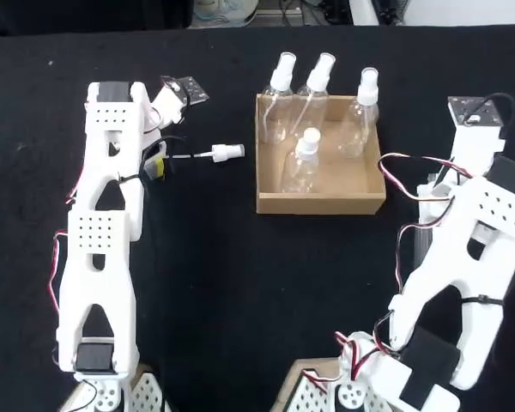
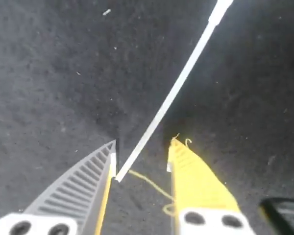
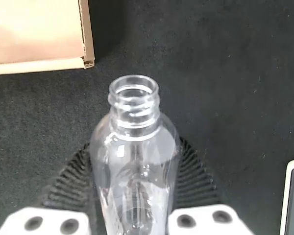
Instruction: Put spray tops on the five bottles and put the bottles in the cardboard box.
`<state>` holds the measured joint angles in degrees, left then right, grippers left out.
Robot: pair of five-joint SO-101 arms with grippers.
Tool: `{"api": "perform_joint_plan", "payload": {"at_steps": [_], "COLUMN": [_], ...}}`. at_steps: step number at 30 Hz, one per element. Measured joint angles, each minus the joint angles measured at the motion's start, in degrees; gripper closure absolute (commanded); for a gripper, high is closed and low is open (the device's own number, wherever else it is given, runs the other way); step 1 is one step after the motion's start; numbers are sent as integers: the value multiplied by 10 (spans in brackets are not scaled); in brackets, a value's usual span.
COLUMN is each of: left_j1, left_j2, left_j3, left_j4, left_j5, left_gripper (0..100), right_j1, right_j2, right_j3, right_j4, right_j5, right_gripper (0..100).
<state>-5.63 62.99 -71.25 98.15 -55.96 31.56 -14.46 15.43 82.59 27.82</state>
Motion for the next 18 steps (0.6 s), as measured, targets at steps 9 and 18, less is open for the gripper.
{"api": "perform_joint_plan", "payload": {"at_steps": [9,18], "left_j1": [2,25], "left_j2": [0,26], "left_j3": [-55,-66], "left_j4": [1,-6], "left_j5": [0,0], "left_gripper": [822,833], "right_j1": [0,0], "right_j2": [0,0], "right_j3": [0,0], "right_j4": [0,0], "right_j5": [0,0], "right_gripper": [987,987]}}
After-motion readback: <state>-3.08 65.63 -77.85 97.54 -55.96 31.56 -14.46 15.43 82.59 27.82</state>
